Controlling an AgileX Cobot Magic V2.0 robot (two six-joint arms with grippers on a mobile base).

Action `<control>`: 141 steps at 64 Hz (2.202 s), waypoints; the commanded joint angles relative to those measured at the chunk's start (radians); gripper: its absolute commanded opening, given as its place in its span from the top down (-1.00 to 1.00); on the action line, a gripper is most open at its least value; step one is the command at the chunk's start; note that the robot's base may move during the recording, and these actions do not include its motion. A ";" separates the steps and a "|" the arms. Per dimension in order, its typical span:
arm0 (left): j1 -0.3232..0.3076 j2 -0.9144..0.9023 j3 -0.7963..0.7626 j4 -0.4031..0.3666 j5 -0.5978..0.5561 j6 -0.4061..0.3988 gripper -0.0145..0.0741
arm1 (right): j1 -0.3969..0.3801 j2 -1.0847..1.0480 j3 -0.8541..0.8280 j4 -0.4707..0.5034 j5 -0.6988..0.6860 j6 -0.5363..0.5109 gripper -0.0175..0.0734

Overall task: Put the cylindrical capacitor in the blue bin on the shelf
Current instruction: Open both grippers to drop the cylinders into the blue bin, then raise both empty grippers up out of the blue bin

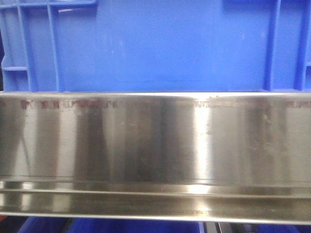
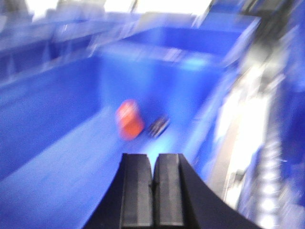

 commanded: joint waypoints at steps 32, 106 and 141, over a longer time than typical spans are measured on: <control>0.004 -0.347 0.334 -0.015 0.015 -0.010 0.92 | -0.005 -0.500 0.302 -0.046 0.098 0.001 0.97; 0.004 -0.469 0.406 -0.015 0.041 -0.010 0.92 | -0.099 -0.583 0.450 -0.182 0.037 0.001 0.97; 0.004 -0.469 0.406 -0.015 0.039 -0.010 0.92 | -0.263 -0.738 0.819 -0.384 -0.322 0.214 0.97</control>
